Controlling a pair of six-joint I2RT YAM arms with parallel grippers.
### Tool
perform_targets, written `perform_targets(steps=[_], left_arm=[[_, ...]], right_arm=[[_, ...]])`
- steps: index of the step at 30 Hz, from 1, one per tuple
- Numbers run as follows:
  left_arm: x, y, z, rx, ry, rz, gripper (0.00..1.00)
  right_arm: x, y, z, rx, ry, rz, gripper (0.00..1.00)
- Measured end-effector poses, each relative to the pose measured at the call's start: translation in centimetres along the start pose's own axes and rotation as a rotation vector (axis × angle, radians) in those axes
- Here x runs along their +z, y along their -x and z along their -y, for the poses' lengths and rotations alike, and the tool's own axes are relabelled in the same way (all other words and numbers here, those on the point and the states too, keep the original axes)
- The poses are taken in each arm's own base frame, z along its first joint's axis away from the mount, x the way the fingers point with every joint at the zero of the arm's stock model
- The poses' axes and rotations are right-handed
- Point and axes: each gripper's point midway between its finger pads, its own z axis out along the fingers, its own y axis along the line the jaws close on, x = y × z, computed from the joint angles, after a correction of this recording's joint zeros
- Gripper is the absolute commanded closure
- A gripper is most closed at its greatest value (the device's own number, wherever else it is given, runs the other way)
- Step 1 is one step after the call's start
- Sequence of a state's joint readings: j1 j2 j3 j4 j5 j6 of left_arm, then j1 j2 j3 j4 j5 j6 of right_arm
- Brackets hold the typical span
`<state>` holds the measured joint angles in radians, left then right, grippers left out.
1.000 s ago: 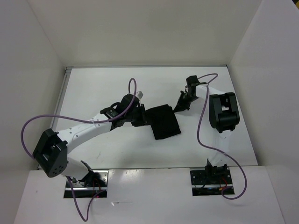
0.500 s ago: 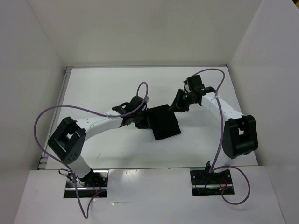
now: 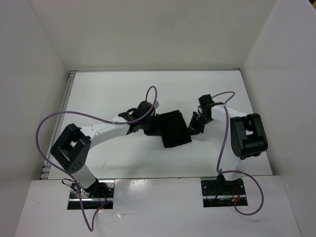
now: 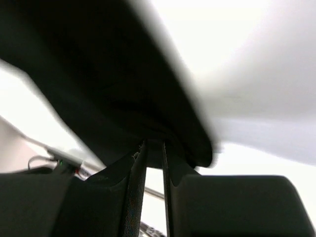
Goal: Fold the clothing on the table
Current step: Fold the skirt
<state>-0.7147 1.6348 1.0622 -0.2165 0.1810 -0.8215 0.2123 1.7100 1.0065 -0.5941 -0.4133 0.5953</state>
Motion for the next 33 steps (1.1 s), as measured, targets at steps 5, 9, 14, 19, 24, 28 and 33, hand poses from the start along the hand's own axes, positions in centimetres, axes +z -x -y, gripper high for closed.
perform_targets(steps=[5, 9, 14, 19, 24, 28, 33], left_arm=[[-0.5, -0.4, 0.0, 0.022, -0.013, -0.007, 0.69], [-1.1, -0.7, 0.3, 0.043, -0.033, -0.010, 0.66], [-1.3, -1.0, 0.0, 0.062, -0.031, -0.016, 0.65], [-1.3, -1.2, -0.1, 0.064, -0.031, -0.023, 0.65], [-1.3, -1.4, -0.1, 0.065, -0.037, -0.031, 0.65], [-1.3, -1.7, -0.3, 0.065, -0.035, -0.040, 0.65], [-1.2, -2.0, -0.6, 0.062, -0.027, -0.049, 0.65]], right_arm=[[0.8, -0.3, 3.2, 0.128, -0.039, -0.033, 0.77], [0.7, -0.3, 3.0, 0.135, -0.032, -0.032, 0.78], [-0.3, -1.6, 0.4, 0.032, -0.062, 0.032, 0.82], [-1.6, -3.5, -5.3, -0.093, 0.032, 0.059, 0.93], [0.7, -4.6, -5.5, -0.086, 0.029, -0.004, 0.96], [3.9, -6.0, -3.6, -0.059, -0.027, -0.078, 0.96], [4.7, -7.8, -3.8, -0.058, -0.022, -0.138, 0.97]])
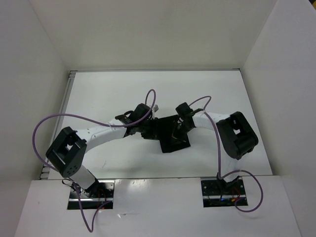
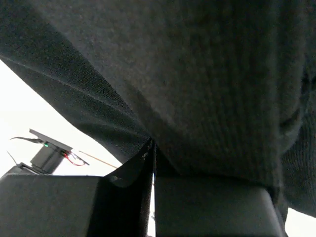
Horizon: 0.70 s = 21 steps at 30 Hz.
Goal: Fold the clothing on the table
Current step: Fold the skirt
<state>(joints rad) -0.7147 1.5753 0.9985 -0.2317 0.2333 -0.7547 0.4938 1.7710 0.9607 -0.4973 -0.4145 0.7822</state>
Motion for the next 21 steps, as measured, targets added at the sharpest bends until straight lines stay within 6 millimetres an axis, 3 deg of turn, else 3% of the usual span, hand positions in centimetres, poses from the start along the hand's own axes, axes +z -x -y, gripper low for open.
perform_targets(steps=[1, 2, 4, 6, 8, 10, 12, 14, 16, 21], left_arm=[[0.0, -0.1, -0.1, 0.000, 0.001, -0.001, 0.63], [0.0, -0.1, -0.1, -0.001, 0.004, -0.002, 0.53], [0.0, -0.1, -0.4, 0.004, 0.014, 0.001, 0.43], [-0.3, -0.1, -0.5, 0.013, 0.019, 0.010, 0.34], [-1.2, 0.2, -0.1, 0.026, 0.013, 0.028, 0.30], [-2.4, 0.5, 0.5, 0.041, -0.001, 0.052, 0.28], [-4.0, 0.8, 1.0, 0.065, -0.015, 0.083, 0.26], [-5.9, 0.8, 1.5, 0.077, -0.035, 0.122, 0.26], [-7.7, 0.5, 1.7, 0.081, -0.060, 0.163, 0.25], [-10.5, -0.7, 1.2, 0.059, -0.079, 0.223, 0.23]], right_arm=[[0.1, -0.4, -0.1, -0.009, -0.006, -0.004, 0.97], [0.0, -0.6, -0.3, -0.019, -0.011, -0.001, 0.97], [-0.7, -0.9, -0.1, -0.032, -0.042, 0.022, 0.94], [-2.4, -0.9, -0.7, -0.042, -0.050, 0.064, 0.84], [-5.6, 0.3, -2.4, -0.053, -0.006, 0.156, 0.67], [-9.8, 2.2, -4.3, -0.050, 0.078, 0.291, 0.64], [-14.9, 4.0, -4.8, -0.011, 0.162, 0.455, 0.64], [-19.1, 5.0, -3.8, 0.055, 0.219, 0.601, 0.63], [-21.4, 4.9, -1.9, 0.115, 0.241, 0.707, 0.61], [-20.5, 1.6, 2.4, 0.196, 0.216, 0.740, 0.60]])
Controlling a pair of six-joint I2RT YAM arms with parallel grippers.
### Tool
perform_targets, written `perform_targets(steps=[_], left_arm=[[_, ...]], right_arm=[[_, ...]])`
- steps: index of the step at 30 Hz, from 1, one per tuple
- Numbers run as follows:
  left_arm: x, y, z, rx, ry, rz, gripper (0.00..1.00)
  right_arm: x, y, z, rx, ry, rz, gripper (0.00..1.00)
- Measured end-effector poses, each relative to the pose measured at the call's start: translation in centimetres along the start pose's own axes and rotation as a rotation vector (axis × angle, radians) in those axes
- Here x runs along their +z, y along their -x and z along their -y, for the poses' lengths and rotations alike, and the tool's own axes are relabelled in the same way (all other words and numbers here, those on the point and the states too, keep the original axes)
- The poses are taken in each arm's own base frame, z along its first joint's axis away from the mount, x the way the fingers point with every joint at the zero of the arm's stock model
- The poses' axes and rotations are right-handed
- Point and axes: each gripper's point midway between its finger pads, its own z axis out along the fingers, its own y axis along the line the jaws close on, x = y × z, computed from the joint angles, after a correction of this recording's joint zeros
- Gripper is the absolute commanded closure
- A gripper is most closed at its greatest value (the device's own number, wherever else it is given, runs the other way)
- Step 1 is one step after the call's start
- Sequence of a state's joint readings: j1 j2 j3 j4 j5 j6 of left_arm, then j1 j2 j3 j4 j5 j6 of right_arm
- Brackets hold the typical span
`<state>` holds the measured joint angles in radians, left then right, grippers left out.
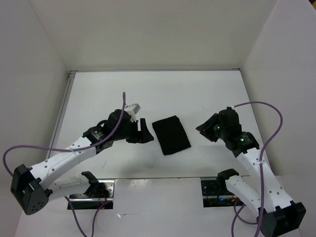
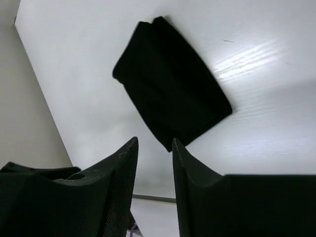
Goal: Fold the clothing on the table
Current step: Fold the skirt
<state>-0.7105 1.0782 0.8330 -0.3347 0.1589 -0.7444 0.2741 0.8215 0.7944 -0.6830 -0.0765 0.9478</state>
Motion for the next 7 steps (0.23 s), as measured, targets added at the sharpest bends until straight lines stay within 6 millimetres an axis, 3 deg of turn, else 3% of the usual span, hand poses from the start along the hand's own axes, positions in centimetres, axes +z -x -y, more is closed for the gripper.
perform_targets(steps=[3, 7], left_arm=[[-0.3, 0.3, -0.3, -0.025, 0.016, 0.021, 0.23], [-0.7, 0.5, -0.7, -0.053, 0.032, 0.040, 0.23]], right_arm=[[-0.9, -0.6, 1.6, 0.028, -0.021, 0.020, 0.57], [-2.9, 0.4, 1.0, 0.053, 0.044, 0.104, 0.55]])
